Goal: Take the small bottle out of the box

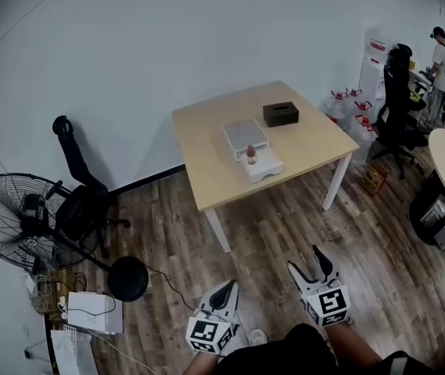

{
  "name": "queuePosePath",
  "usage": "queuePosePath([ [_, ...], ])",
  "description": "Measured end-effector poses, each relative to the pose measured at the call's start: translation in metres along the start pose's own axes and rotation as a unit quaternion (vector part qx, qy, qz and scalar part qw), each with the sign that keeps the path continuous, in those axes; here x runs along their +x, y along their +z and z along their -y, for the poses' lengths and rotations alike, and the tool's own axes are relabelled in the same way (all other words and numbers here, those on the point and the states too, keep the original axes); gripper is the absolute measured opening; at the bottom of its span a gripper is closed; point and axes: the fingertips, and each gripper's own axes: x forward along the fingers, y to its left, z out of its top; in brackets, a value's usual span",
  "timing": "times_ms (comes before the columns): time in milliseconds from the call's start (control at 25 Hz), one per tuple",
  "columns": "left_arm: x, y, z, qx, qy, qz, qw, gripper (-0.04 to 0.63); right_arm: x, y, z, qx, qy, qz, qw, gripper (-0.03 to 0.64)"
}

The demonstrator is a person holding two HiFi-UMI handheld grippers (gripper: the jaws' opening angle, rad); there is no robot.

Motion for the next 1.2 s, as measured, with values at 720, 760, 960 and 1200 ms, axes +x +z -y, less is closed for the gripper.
queuePosePath([
  [720, 0.08, 0.01, -0.064, -0.009, 0.025, -0.009, 0.9996, 0.012, 0.102, -0.003, 0.051, 0.02, 0.001, 0.013, 1.0, 0.589],
  [760, 0.086, 0.011, -0.067, -0.008, 0.028, -0.009, 0.9995, 0.012, 0.109, -0.003, 0.056, 0.018, 0.004, 0.011, 1.0, 0.589],
  [960, 0.129, 0.019, -0.079, -0.005, 0.038, -0.011, 0.9992, 0.012, 0.146, -0.005, 0.087, 0.023, 0.019, 0.004, 1.0, 0.589],
  [1200, 0.183, 0.027, -0.09, -0.007, 0.047, -0.011, 0.9988, 0.012, 0.189, -0.002, 0.123, 0.023, 0.039, 0.005, 0.999, 0.589],
])
